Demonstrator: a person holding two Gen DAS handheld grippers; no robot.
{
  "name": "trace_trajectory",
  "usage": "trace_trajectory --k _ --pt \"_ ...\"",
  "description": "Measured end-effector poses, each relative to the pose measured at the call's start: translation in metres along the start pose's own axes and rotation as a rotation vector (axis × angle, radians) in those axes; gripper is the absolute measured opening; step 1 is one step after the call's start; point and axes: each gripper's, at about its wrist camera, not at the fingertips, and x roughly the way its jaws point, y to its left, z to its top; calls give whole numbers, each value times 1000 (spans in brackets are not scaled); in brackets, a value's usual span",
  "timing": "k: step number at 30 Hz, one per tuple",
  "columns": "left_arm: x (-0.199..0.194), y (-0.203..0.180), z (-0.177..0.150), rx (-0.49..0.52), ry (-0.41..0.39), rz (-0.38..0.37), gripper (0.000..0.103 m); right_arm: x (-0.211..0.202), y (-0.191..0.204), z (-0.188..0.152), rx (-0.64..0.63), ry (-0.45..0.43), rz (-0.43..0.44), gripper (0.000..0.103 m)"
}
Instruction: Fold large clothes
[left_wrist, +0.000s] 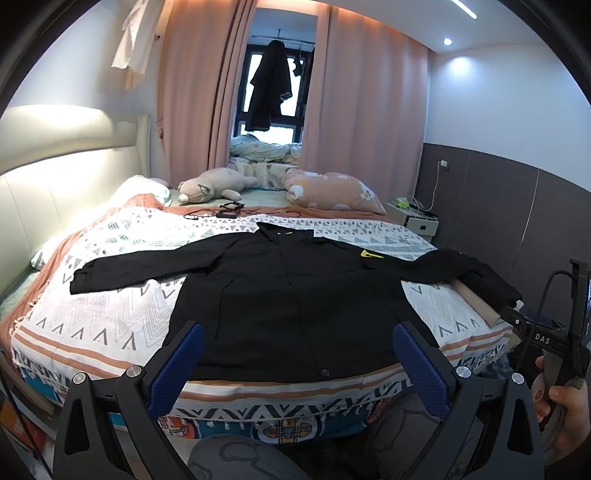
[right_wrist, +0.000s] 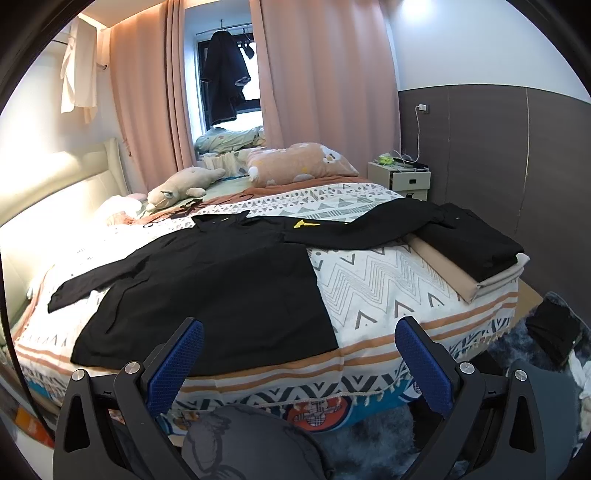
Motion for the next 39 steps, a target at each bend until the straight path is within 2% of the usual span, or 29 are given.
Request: trace_trajectory --k 26,39 --pt "-5 3 3 -1 -14 20 102 -3 -1 4 1 -8 -28 103" --pt "-3 17 11 -22 -25 42 102 20 9 22 5 49 -20 103"
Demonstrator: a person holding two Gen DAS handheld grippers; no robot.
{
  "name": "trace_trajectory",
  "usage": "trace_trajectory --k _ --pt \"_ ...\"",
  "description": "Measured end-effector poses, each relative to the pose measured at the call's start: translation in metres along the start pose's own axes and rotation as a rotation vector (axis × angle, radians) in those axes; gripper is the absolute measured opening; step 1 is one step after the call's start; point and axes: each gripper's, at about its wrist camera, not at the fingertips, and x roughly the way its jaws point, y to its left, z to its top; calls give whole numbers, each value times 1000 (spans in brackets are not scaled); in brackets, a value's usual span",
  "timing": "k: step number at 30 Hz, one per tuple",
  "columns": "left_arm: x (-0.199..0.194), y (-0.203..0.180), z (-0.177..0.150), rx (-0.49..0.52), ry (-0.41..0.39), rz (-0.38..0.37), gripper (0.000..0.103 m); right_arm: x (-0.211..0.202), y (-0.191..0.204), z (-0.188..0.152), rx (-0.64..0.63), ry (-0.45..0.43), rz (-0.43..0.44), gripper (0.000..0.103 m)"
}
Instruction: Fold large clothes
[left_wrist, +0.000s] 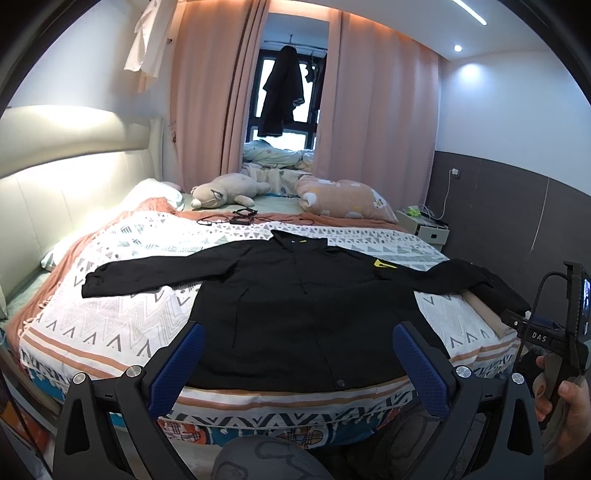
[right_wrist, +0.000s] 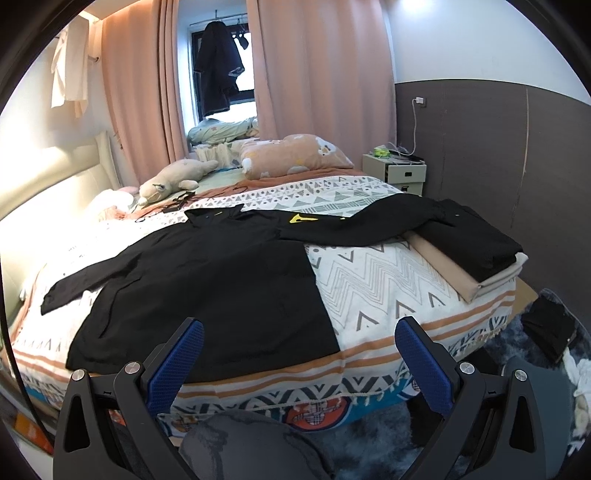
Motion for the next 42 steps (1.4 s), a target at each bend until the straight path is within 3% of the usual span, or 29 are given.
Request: trace_trajectory --k 14,32,38,42 --pt "42 35 13 -41 22 55 102 60 53 22 -82 65 30 103" --pt "103 133 50 -148 45 236 102 164 181 58 -172 115 250 103" --pt "126 167 55 -198 76 284 102 199 219 74 -137 108 339 103" --pt "138 189 58 -234 88 311 102 221 243 87 -118 102 348 103"
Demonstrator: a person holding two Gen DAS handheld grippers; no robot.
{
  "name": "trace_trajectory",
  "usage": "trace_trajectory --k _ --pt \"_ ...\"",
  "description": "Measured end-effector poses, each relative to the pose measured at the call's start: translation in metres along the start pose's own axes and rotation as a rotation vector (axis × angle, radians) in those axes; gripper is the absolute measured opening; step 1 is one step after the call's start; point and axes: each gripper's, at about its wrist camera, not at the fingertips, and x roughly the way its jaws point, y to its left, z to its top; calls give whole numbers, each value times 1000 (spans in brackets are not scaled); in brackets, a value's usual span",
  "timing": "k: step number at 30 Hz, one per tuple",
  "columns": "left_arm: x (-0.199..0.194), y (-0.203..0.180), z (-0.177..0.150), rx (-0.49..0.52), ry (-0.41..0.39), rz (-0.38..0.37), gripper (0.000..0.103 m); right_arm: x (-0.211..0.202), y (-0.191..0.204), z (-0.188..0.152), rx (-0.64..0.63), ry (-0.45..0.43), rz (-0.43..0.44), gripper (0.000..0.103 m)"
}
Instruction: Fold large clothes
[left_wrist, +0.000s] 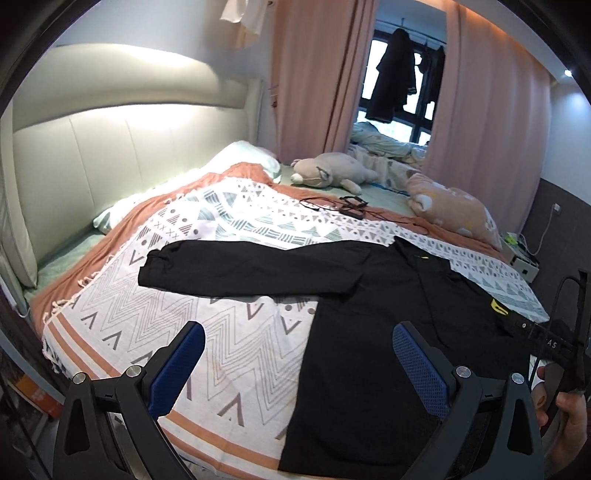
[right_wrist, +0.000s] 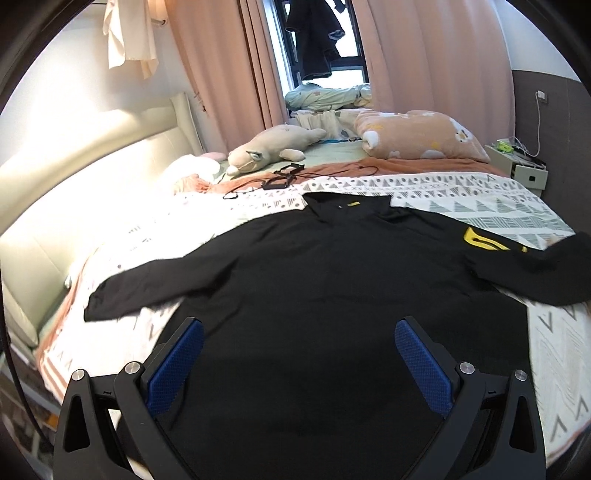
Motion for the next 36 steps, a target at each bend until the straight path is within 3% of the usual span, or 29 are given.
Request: trace_trajectory --k 9,14,20,21,24,28,31,36 --pt "48 42 23 -82 33 71 102 56 41 42 -19 -46 58 103" --pt "91 73 34 -150 82 112 90 99 58 65 17 -18 117 103" --pt "147 119 41 -277 151 164 88 157 80 73 -16 75 161 103" --pt "155 124 41 -295 159 169 87 167 82 72 -16 86 168 101" --pt "185 143 42 -365 202 174 85 189 81 66 -16 107 178 78" --pt "227 165 35 -458 265 184 85 216 67 53 22 173 187 76" --pt "259 182 26 -511 320 217 78 228 62 46 21 203 176 76" --pt "299 210 4 -611 384 237 77 247 49 41 35 234 147 63"
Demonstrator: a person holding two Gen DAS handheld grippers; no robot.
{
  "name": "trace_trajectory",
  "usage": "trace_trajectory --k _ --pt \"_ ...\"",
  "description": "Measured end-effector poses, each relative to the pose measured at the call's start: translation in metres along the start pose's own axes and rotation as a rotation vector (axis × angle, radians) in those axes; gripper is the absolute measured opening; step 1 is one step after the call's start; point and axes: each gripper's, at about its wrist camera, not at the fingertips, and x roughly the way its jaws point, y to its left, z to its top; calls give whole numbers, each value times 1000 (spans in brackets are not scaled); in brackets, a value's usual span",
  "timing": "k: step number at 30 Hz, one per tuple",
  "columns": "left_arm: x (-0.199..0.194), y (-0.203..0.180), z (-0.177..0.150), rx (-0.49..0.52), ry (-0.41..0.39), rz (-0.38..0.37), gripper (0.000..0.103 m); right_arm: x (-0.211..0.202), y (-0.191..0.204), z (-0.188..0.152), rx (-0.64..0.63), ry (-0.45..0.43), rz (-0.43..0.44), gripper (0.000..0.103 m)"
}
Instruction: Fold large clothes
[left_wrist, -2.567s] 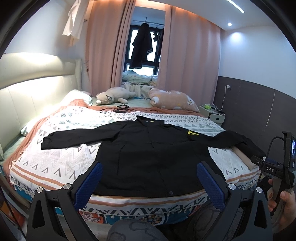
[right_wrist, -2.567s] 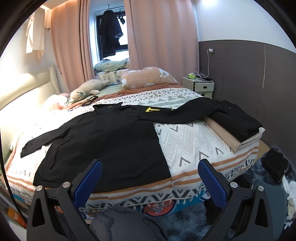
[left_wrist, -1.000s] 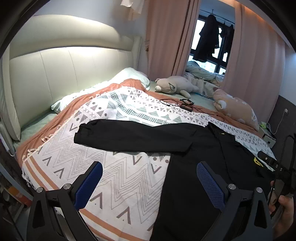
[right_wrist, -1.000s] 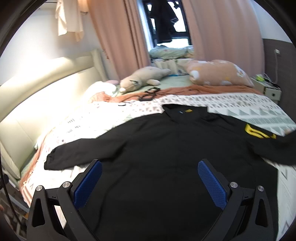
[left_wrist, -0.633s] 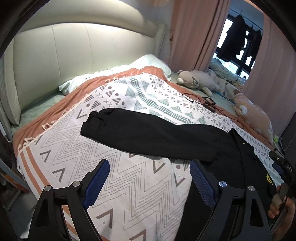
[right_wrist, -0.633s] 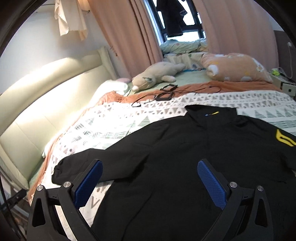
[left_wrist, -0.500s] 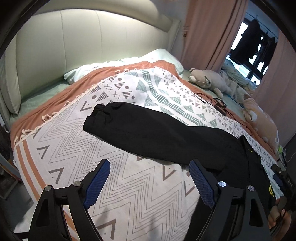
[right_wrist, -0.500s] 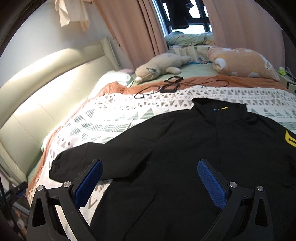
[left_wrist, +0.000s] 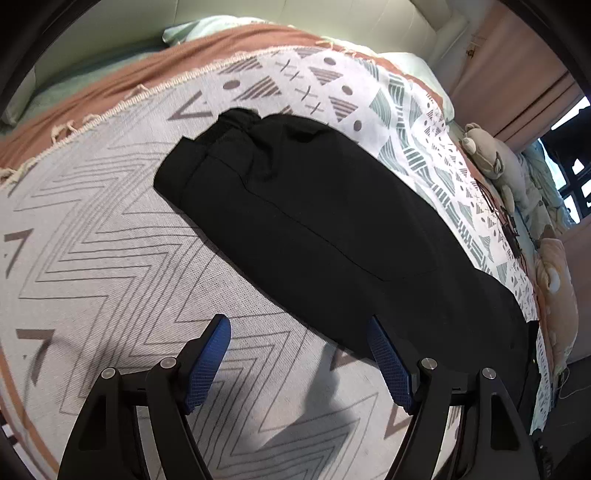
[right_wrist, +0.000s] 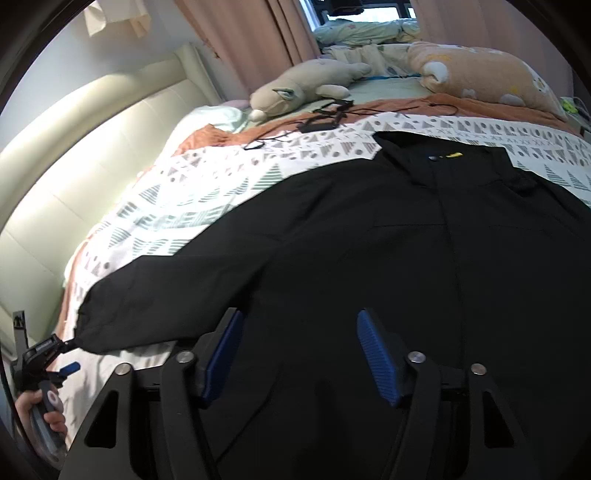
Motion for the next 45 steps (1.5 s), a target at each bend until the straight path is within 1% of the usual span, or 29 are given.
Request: trace_trajectory --k 2,4,5,6,7,8,9,10,11,12,13,17,18,20,22,23,25,27,29,30,34,36,38,39,40,42,45 --pt "15 3 5 7 9 4 77 6 -3 1 7 8 0 63" --pt "18 3 12 23 -37 16 76 14 -4 1 24 31 10 63" --pt "18 2 17 30 -52 17 69 19 -4 1 30 38 20 63" --pt "17 1 20 37 -59 1 44 24 -2 1 33 47 31 63" --pt "18 -1 23 45 -50 -12 28 29 1 2 28 61 40 63" --pt "20 -2 27 55 -28 -18 11 34 4 3 21 72 46 63" --pt "20 -3 29 62 -25 -27 7 41 8 4 12 83 59 62" --pt "15 -6 30 79 -42 -41 4 47 12 6 7 96 65 56" --pt "10 -9 32 95 -59 -51 4 52 13 7 8 107 71 51" --pt "2 -13 34 113 -80 -60 3 57 16 8 19 119 93 42" --pt "-9 -18 36 130 -104 -73 2 63 16 9 43 131 132 39" --pt "-54 -41 47 191 -184 -125 1 86 13 11 131 154 237 37" --pt "-71 -50 50 214 -209 -139 0 93 12 11 156 166 265 35" --pt "-97 -66 54 245 -243 -173 0 106 8 9 213 192 323 34" --pt "-119 -86 56 271 -266 -203 0 121 0 4 283 231 370 34" --pt "-132 -97 56 290 -279 -219 0 124 -3 2 297 238 383 34" --pt "-144 -130 58 315 -299 -247 0 122 -7 3 317 237 412 34" --pt "-157 -158 54 338 -317 -277 0 116 -10 8 314 239 408 34" --pt "-176 -184 48 369 -338 -308 0 104 -13 13 307 223 398 34" --pt "-181 -190 45 377 -342 -320 0 95 -16 16 307 209 390 34" --pt "-208 -238 29 416 -352 -390 0 57 -27 22 302 170 361 35" --pt "-219 -259 19 439 -349 -436 0 36 -33 22 295 168 341 35" --pt "-234 -289 5 475 -343 -495 0 11 -47 23 314 136 340 40" --pt "-240 -302 -2 498 -341 -507 0 -3 -55 23 322 106 332 51" --pt "-244 -314 -8 518 -337 -516 0 -13 -58 22 319 86 311 59" --pt "-251 -340 -24 551 -319 -533 0 -36 -62 25 280 58 252 59" --pt "-255 -367 -45 584 -291 -568 0 -66 -84 23 285 25 218 59"
